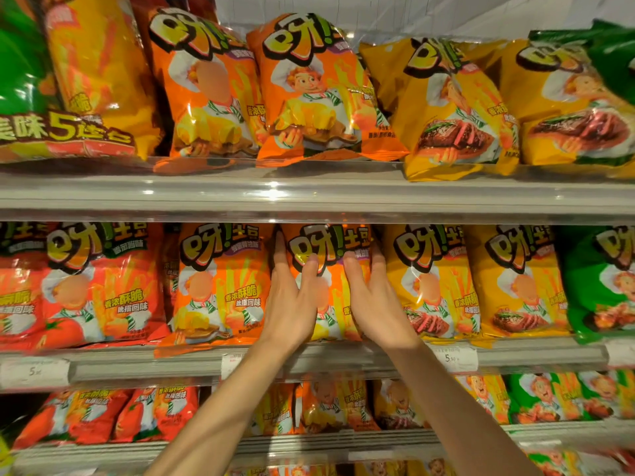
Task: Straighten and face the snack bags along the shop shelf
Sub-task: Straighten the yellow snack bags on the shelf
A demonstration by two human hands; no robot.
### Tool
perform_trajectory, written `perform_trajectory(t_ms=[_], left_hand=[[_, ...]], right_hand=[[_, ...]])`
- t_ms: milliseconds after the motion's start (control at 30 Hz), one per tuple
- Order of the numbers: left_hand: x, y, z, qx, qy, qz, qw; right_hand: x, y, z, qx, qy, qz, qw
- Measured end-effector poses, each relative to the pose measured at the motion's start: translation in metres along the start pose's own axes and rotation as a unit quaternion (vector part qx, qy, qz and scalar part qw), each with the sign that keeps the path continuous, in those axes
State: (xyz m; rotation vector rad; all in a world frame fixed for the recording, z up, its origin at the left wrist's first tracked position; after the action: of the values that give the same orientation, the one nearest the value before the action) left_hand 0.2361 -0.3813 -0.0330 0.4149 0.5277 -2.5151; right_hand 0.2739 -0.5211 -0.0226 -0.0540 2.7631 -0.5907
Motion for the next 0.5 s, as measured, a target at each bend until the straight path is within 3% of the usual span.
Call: perform_trajectory(t_ms=[100,200,267,333,500], left_hand=[[0.008,-0.007,-0.002,-0.060,0.069,-0.004,0.996],[0.011,-0.008,0.000,-0.101,0.105,-0.031,0.989],[0.009,-0.005,-0.001,-0.131,0.080,-0.051,0.987],[0.008,-0.003,-0.002,-0.148,0.062,-0.058,0.985],[0.004,0.003,-0.002,-0.133,0.069,-0.054,0.987]], right_hand=[[0.015,-0.022,-0.001,0.116,-0.112,0.034,0.986],[0.020,-0.048,0.004,0.267,-0.243,0.135,0.923],[0.017,-0.058,0.014,0.366,-0.224,0.165,0.888],[0.014,-0.060,0.026,0.425,-0.171,0.146,0.877],[0.004,-0.068,0.042,0.460,-0.191,0.127,0.858]])
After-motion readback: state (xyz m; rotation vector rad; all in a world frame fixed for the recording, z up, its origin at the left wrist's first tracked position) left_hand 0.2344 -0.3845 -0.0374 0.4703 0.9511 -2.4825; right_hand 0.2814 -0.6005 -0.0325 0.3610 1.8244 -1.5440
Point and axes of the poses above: each hand's wrist, its own x-axis away from the middle knuckle, its own y-axis out of the palm, z = x × y, the point moved 2 cm from there along -x, towards the middle knuckle, and after that the axes turned 3 degrees about z, right-handed, at the moved point
